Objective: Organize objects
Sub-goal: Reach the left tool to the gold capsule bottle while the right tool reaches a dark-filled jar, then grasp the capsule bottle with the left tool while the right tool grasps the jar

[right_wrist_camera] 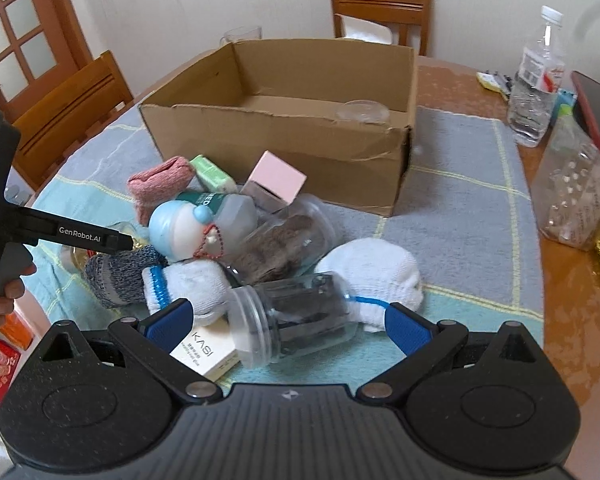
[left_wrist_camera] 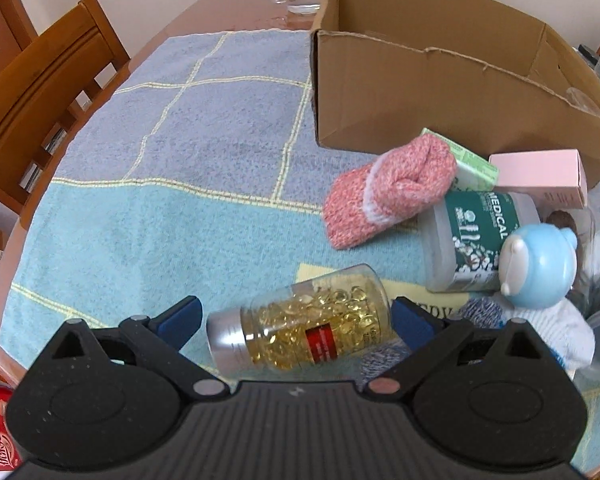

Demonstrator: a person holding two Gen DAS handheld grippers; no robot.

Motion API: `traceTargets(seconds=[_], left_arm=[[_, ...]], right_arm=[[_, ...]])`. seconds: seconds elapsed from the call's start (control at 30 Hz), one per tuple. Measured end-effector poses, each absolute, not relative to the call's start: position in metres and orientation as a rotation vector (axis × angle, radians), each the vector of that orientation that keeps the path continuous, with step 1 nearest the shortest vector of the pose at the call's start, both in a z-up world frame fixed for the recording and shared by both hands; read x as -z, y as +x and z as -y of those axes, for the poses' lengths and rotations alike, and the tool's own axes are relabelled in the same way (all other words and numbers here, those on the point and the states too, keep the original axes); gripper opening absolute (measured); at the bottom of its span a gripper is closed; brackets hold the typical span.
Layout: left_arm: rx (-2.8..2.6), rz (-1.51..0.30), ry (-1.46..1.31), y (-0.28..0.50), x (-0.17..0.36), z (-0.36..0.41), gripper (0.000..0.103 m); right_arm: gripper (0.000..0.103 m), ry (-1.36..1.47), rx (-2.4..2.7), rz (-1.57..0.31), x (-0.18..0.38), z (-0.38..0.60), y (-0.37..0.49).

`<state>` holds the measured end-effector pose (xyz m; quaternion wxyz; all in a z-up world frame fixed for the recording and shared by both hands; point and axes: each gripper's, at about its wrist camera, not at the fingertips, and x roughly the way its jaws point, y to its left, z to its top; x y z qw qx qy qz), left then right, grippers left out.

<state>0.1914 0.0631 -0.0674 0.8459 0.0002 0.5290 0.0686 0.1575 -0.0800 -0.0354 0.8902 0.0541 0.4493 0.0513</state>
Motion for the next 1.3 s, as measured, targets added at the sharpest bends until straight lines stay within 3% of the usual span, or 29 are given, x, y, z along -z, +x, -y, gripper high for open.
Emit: traceTargets(seconds=[1.03, 1.3], left_arm=[[-0.204, -1.133, -0.047, 0.186, 0.083, -0.082, 0.1], [-0.184, -1.134, -0.072, 0.188, 0.083, -0.084, 0.093]], right_arm=[[0.103, 0.058, -0.341, -1.029, 0.063, 0.086, 0.195], [0.103, 0.058, -0.362, -1.032, 0.065, 0.086, 0.197]])
